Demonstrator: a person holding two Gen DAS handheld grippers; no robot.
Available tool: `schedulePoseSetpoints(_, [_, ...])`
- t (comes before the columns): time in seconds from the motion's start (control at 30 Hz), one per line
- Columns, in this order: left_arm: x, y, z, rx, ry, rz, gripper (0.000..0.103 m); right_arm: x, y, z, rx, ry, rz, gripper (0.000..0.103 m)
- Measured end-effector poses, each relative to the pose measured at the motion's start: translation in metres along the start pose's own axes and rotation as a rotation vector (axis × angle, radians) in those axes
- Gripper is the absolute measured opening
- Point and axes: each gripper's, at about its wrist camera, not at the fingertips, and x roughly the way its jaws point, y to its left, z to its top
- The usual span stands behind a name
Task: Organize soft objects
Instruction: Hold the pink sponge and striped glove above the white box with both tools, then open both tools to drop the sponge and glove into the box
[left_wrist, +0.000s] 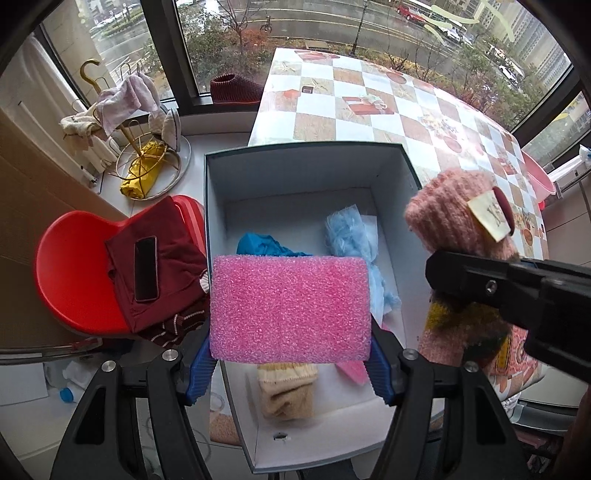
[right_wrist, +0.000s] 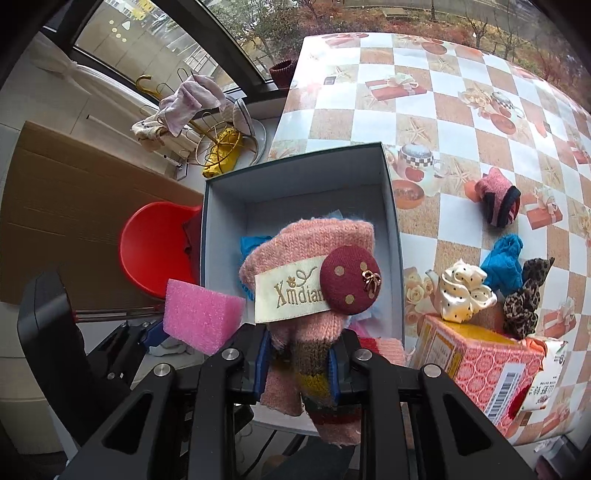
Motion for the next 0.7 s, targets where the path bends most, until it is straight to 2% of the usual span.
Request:
schedulePoseSetpoints(0.27, [0.019,0.001,0.033,0.008,0.003,0.039,0.072,0.016,0.001,0.038,0.000,0.000,-0.015,0.026])
schedulePoseSetpoints(0.7, [0.040,0.000,0.043,0.001,0.039,0.038,0.072,0.043,-0.005,0.061,0.016,0.045,-0.015,0.026])
